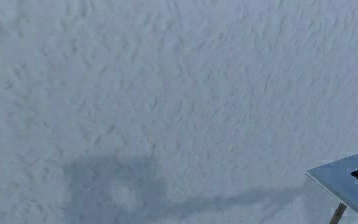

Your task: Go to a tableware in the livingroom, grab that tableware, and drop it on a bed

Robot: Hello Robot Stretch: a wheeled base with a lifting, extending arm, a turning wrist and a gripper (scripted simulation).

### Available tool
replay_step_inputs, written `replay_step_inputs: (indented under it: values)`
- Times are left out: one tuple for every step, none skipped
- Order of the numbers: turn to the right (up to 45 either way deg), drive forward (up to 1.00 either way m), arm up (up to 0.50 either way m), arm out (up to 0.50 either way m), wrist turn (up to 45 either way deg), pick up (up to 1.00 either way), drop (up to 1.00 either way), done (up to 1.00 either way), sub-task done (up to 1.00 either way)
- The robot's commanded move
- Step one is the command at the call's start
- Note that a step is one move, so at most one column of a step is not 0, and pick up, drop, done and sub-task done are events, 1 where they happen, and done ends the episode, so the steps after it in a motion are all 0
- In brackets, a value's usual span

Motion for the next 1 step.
replay_step_inputs:
  values:
    - [0.0, 0.00, 0.00, 0.00, 45.0, 0.00, 0.00, 0.00, 0.00]
